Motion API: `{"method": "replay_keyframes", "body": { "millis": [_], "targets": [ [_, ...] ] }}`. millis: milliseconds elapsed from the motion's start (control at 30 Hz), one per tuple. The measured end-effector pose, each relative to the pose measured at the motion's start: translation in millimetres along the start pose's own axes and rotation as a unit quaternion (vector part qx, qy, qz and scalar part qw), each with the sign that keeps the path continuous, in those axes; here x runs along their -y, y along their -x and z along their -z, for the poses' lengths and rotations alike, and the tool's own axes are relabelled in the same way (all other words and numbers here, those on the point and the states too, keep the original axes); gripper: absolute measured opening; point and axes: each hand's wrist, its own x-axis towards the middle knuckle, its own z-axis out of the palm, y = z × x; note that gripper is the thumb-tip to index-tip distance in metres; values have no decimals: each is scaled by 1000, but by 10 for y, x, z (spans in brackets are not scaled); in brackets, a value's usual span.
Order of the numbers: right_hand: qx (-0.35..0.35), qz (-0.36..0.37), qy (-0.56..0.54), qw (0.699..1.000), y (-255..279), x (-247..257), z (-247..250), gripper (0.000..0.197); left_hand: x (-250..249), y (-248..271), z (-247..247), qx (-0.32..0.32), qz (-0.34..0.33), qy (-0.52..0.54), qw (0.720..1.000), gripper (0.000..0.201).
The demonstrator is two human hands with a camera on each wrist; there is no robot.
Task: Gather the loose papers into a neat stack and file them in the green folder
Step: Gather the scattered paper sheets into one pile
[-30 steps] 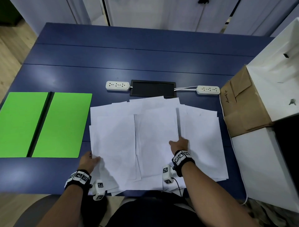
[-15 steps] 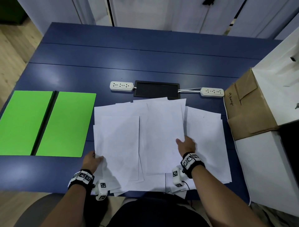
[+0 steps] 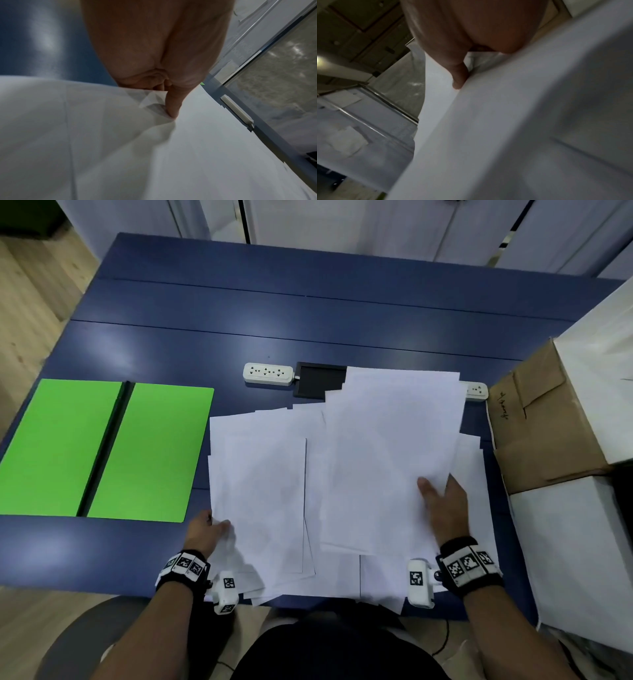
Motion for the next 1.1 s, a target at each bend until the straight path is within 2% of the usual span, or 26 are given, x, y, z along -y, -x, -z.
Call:
{"method": "replay_keyframes", "body": {
  "millis": [133,267,367,467,533,633,700,767,833,900,967,1000,1100],
  "targets": [
    [63,-27,-19,997,172,-48,-632,37,-70,34,3,11,10,62,998,20],
    [186,-102,-17,977,422,-195,-1346,46,-95,58,67,33,48,99,993,60],
    [226,-155,83,958,581,-281,-1700,60,-66,46,82,37,55,129,989,66],
    [257,-160,198,932,737,-221,-1923,62,-10,-2,72,51,14,102,993,76],
    [288,-143,230,919,791,-190,-2038,60,47,-24,55,61,11,109,992,59],
    [341,-126,206,908,847,-213,-2143,57,99,-28,53,69,28,121,990,44],
    [294,-85,239,922,848,-225,-2117,46,108,-31,36,64,23,102,992,33],
    [160,-70,309,935,786,-270,-1991,42,87,-16,19,49,19,90,995,29],
    [49,-120,354,926,697,-307,-1787,55,80,-26,-3,35,19,89,995,26],
    [-3,-227,300,927,580,-371,-1623,67,71,-36,-26,26,21,88,996,29],
    [4,-275,250,928,477,-459,-1544,67,73,-56,-35,26,23,78,996,34],
    [28,-264,247,932,447,-489,-1527,60,94,-85,-38,24,20,70,997,35],
    [76,-159,295,939,413,-473,-1530,39,104,-99,-34,21,13,48,999,35]
  ]
}}
